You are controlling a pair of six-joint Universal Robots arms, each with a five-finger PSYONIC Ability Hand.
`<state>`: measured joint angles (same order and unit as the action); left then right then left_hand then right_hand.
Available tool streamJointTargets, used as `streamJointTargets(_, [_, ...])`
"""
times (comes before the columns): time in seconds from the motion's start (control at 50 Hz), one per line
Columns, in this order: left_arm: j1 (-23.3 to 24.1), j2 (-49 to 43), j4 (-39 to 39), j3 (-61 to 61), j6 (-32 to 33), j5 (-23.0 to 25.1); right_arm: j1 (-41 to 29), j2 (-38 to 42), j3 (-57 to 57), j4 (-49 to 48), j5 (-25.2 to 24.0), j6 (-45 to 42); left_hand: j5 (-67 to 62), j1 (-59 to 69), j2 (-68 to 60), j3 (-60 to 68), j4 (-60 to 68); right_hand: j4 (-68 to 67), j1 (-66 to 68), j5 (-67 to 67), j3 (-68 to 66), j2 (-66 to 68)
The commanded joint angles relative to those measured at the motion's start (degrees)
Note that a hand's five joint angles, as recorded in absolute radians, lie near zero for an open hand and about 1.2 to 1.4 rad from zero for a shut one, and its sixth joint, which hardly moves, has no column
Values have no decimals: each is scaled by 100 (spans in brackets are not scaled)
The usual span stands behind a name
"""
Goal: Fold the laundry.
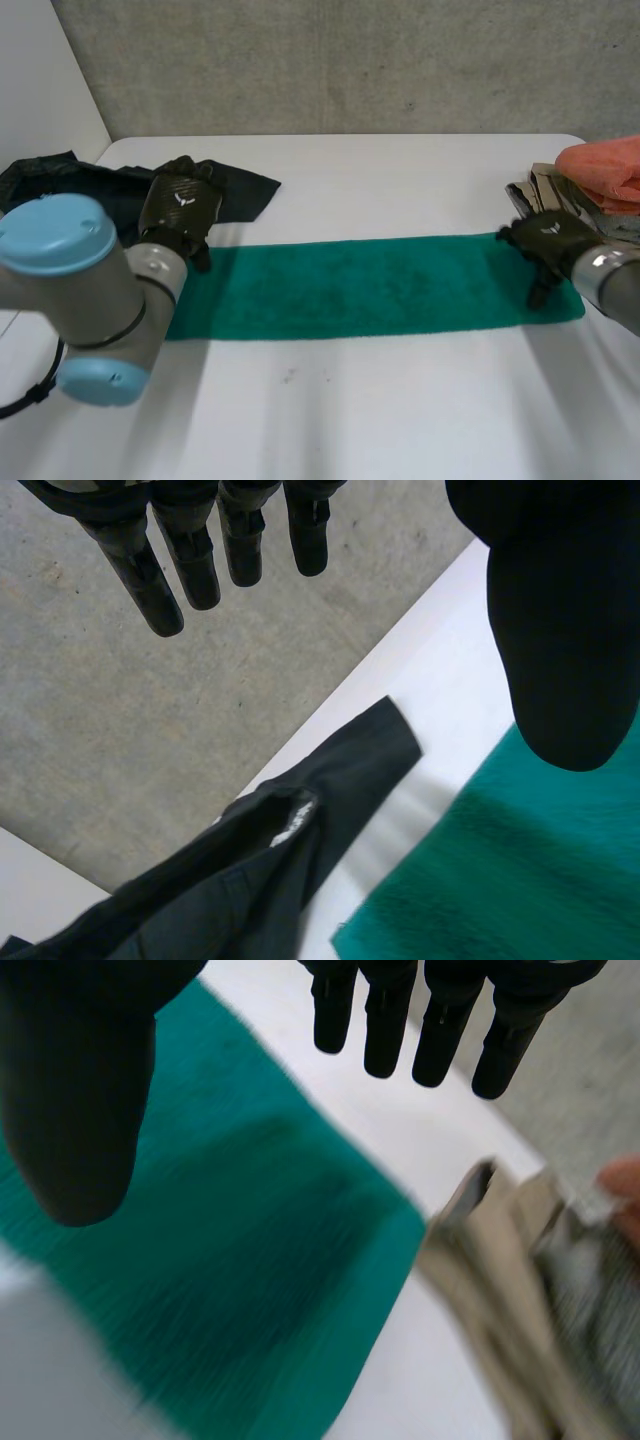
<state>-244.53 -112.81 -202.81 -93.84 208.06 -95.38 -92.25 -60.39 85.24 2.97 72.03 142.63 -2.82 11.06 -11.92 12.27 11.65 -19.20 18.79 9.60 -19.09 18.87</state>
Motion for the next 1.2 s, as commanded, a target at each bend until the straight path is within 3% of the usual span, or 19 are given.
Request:
streamJointTargets(0.02, [20, 321, -469, -670, -485, 186, 532, 80, 291, -50, -321, -78, 282, -106, 192, -227, -165, -1088, 1129, 1048, -1099, 1122])
streamJointTargets(0.08, [37, 313, -549, -732, -538, 186, 550, 185, 291, -218, -286, -130, 282, -106, 192, -227, -165, -1156, 1198, 1116, -1167, 1190])
streamJointTargets(0.1, [46, 313, -549, -741, -538, 195, 559, 308, 291, -323, -251, -209, 282, -106, 192, -227, -165, -1823, 1864, 1783, -1834, 1857])
streamJointTargets(0.14, [46, 313, -549, -750, -538, 195, 585, 361, 282, -411, -233, -262, 282, -106, 192, -227, -165, -4121, 4162, 4081, -4132, 4155])
streamJointTargets(0.16, [46, 313, -549, -750, -538, 195, 629, 379, 282, -455, -224, -323, 282, -106, 192, -227, -165, -6060, 6101, 6020, -6071, 6094])
streamJointTargets(0.38, [11, 646, -540, -767, -547, 177, 1463, 142, 309, -412, 57, -587, 282, -106, 192, -227, -165, -6080, 6121, 6040, -6091, 6113])
streamJointTargets(0.48, [2, 831, -540, -908, -547, 186, 1806, -192, 309, -315, 74, -1228, 282, -106, 192, -227, -165, -6080, 6121, 6040, -6091, 6113])
streamJointTargets(0.6, [2, 893, -514, -926, -556, 160, 1614, -437, 230, -341, -13, -1291, 282, -106, 192, -227, -165, -6080, 6121, 6040, -6091, 6113])
streamJointTargets(0.7, [-15, 1094, -514, -917, -661, 133, 81, -912, 151, -927, -389, -520, 278, -102, 188, -222, -161, -6080, 6121, 6040, -6091, 6113])
streamJointTargets(0.84, [-156, 1481, -470, -934, -1100, 98, -1681, -834, 98, -1878, -1041, -43, 261, -85, 171, -205, -144, -6080, 6121, 6040, -6091, 6113])
streamJointTargets(1.02, [-314, 1605, -470, -1110, -1224, 107, -4044, 693, -683, -2406, -1217, -7, 261, -85, 171, -205, -144, -6080, 6121, 6040, -6091, 6113])
streamJointTargets(1.12, [-341, 1587, -479, -1110, -1224, 116, -4328, 1371, -992, -2345, -1112, 1, 261, -85, 171, -205, -144, -6080, 6121, 6040, -6091, 6113])
streamJointTargets(1.14, [-341, 1570, -479, -1110, -1224, 116, -4337, 1425, -992, -2336, -1103, 1, 261, -85, 171, -205, -144, -5586, 5627, 5546, -5597, 5620])
streamJointTargets(1.16, [-332, 1552, -479, -1110, -1224, 124, -4354, 1451, -992, -2310, -1068, -34, 261, -85, 171, -205, -144, -2017, 2058, 1977, -2028, 2051])
streamJointTargets(1.2, [-323, 1534, -487, -1093, -1224, 124, -4346, 1382, -975, -2258, -911, 1, 261, -85, 171, -205, -144, 920, -879, -960, 909, -887])
